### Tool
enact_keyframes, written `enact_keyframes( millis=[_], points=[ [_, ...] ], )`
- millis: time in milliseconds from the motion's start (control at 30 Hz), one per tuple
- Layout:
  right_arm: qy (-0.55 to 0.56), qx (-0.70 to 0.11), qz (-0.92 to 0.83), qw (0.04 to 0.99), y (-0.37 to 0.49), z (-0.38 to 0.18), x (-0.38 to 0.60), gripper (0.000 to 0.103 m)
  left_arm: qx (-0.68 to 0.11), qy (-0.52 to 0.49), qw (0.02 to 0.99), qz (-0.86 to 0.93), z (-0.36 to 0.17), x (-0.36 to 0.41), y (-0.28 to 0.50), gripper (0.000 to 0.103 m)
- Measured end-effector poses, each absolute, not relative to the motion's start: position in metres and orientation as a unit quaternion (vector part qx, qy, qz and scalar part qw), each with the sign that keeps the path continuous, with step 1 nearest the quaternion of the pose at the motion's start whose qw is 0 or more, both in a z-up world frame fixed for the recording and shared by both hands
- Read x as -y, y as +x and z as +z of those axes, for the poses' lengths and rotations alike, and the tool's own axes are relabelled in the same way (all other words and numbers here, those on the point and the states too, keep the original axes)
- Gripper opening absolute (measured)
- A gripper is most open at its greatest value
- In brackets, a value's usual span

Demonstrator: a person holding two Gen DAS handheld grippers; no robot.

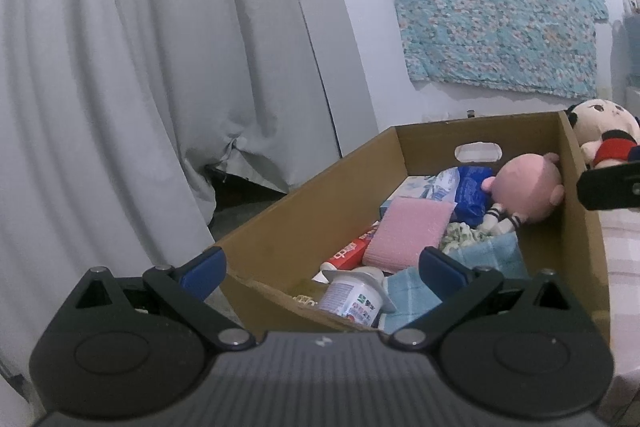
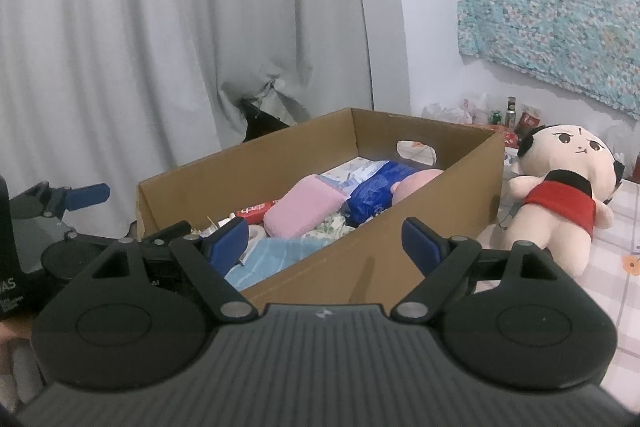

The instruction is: Organize soft objects

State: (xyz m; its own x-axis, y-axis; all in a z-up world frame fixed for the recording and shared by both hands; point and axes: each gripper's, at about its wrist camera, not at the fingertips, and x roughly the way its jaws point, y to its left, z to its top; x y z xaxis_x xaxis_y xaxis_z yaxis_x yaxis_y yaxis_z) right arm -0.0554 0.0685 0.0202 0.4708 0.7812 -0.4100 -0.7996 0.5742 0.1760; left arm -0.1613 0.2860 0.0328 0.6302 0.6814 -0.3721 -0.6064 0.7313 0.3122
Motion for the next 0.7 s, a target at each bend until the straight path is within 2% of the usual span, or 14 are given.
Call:
enact_keyframes(
  millis=[700],
  points=[
    [-0.022, -0.233, 0.463, 0.855, -0.0541, 0.0206, -0.0689, 0.085, -0.245, 0.104, 0.897, 0.354, 0.0289, -0.2804, -0.1534, 0.103]
  ],
)
